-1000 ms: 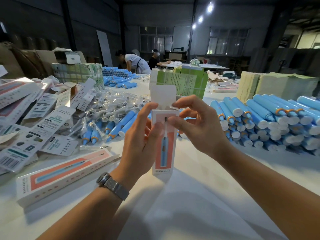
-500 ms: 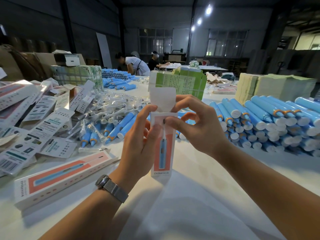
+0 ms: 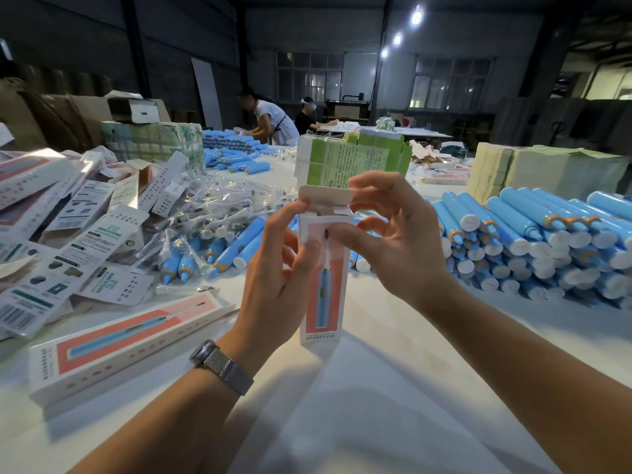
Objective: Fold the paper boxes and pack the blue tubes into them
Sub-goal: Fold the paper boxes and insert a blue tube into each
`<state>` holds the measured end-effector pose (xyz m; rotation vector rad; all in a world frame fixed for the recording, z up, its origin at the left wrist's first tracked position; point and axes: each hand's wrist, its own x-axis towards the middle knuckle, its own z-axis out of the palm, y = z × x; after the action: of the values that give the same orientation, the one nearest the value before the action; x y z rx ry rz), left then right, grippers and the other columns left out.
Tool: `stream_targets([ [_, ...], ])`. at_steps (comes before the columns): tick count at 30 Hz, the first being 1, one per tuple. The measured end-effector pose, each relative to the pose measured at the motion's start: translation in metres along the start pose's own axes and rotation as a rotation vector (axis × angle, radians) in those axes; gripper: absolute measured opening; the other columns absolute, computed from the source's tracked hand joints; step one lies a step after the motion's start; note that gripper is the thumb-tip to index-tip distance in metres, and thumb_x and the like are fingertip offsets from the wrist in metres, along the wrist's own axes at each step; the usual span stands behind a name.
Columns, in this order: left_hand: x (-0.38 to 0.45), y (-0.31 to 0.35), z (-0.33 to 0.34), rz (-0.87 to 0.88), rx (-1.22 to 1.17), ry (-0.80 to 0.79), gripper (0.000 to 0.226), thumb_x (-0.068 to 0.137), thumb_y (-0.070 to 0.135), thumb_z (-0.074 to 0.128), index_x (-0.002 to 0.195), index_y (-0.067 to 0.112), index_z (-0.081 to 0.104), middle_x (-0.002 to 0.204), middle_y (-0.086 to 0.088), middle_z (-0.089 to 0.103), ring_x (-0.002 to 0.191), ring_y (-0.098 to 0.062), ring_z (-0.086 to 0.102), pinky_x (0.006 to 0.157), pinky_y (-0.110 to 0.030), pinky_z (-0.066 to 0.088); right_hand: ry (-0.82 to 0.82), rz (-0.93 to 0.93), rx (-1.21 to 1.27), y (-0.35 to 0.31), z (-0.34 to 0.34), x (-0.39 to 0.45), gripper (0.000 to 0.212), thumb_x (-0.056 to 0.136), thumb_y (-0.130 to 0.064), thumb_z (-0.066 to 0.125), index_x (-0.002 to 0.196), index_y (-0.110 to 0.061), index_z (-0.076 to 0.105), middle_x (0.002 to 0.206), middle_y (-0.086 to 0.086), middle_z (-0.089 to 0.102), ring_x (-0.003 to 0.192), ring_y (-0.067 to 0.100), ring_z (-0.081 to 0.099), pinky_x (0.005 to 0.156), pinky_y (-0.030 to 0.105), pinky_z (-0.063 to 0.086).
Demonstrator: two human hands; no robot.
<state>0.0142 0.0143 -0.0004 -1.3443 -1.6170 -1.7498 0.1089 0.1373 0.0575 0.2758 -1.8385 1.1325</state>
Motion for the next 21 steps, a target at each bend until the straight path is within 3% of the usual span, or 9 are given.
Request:
stream_targets([
  [2, 0.000, 0.000, 0.001, -0.017, -0.046, 0.011, 0.033, 0.094, 0.038, 0.049, 0.124, 0.044, 0.038, 0.081, -0.002, 0.054, 0.071, -0.020, 0.054, 0.067, -0.030, 0.048, -0.009, 0.010, -0.008, -0.001, -0.001, 0.000, 0.045, 0.071, -0.012, 0.083, 0.098, -0.044, 0.067, 0.093, -0.016, 0.070, 0.092, 0.011, 0.065, 0.071, 0.024, 0.053],
  [4, 0.001, 0.002, 0.002, -0.064, -0.122, 0.042, 0.039, 0.090, 0.037, 0.055, 0.123, 0.035, 0.034, 0.076, -0.001, 0.051, 0.070, -0.023, 0.054, 0.067, -0.027, 0.045, -0.008, 0.039, 0.000, -0.001, -0.003, 0.000, 0.038, 0.073, -0.012, 0.082, 0.093, -0.041, 0.070, 0.095, -0.009, 0.073, 0.096, 0.019, 0.067, 0.076, 0.038, 0.057],
  [7, 0.002, 0.002, 0.000, -0.060, -0.098, 0.016, 0.044, 0.091, 0.040, 0.053, 0.130, 0.043, 0.033, 0.075, 0.002, 0.048, 0.067, -0.018, 0.051, 0.064, -0.027, 0.044, -0.043, 0.017, -0.006, 0.000, -0.006, 0.000, 0.023, 0.076, -0.007, 0.078, 0.086, -0.026, 0.070, 0.095, -0.005, 0.074, 0.097, 0.020, 0.069, 0.077, 0.053, 0.055],
  [9, 0.002, 0.002, -0.001, -0.031, -0.049, -0.022, 0.042, 0.095, 0.040, 0.048, 0.135, 0.046, 0.038, 0.078, 0.008, 0.047, 0.070, -0.016, 0.050, 0.067, -0.032, 0.047, -0.063, 0.009, 0.001, 0.001, -0.006, 0.000, 0.022, 0.076, -0.005, 0.078, 0.084, -0.023, 0.069, 0.095, -0.006, 0.073, 0.097, 0.017, 0.068, 0.077, 0.048, 0.055],
  [12, 0.002, 0.005, -0.001, -0.013, -0.038, -0.040, 0.031, 0.097, 0.036, 0.043, 0.127, 0.044, 0.047, 0.091, 0.017, 0.055, 0.079, -0.021, 0.054, 0.075, -0.043, 0.051, -0.069, 0.022, 0.029, 0.001, -0.005, -0.002, 0.022, 0.077, -0.007, 0.077, 0.084, -0.024, 0.066, 0.099, -0.005, 0.071, 0.093, 0.022, 0.068, 0.079, 0.039, 0.055],
  [15, 0.002, 0.007, 0.000, -0.008, -0.039, -0.051, 0.025, 0.099, 0.037, 0.042, 0.122, 0.044, 0.048, 0.099, 0.027, 0.058, 0.081, -0.021, 0.057, 0.075, -0.043, 0.052, -0.069, 0.029, 0.038, 0.001, -0.006, -0.002, 0.010, 0.081, -0.017, 0.075, 0.083, -0.022, 0.066, 0.101, 0.000, 0.070, 0.093, 0.027, 0.068, 0.083, 0.041, 0.055],
  [17, 0.002, 0.008, -0.001, -0.009, -0.038, -0.059, 0.024, 0.100, 0.038, 0.041, 0.121, 0.046, 0.047, 0.100, 0.024, 0.058, 0.082, -0.024, 0.058, 0.074, -0.044, 0.053, -0.064, 0.033, 0.059, -0.001, -0.006, -0.001, 0.008, 0.083, -0.026, 0.069, 0.080, -0.018, 0.067, 0.098, 0.000, 0.070, 0.092, 0.019, 0.067, 0.082, 0.035, 0.054],
  [21, 0.001, 0.010, 0.000, -0.025, -0.076, -0.059, 0.026, 0.099, 0.036, 0.041, 0.122, 0.044, 0.049, 0.094, 0.022, 0.057, 0.081, -0.016, 0.056, 0.073, -0.032, 0.051, -0.069, 0.027, 0.007, -0.002, -0.005, -0.001, 0.007, 0.085, -0.017, 0.069, 0.079, -0.018, 0.066, 0.096, 0.000, 0.070, 0.088, 0.017, 0.067, 0.079, 0.030, 0.055],
])
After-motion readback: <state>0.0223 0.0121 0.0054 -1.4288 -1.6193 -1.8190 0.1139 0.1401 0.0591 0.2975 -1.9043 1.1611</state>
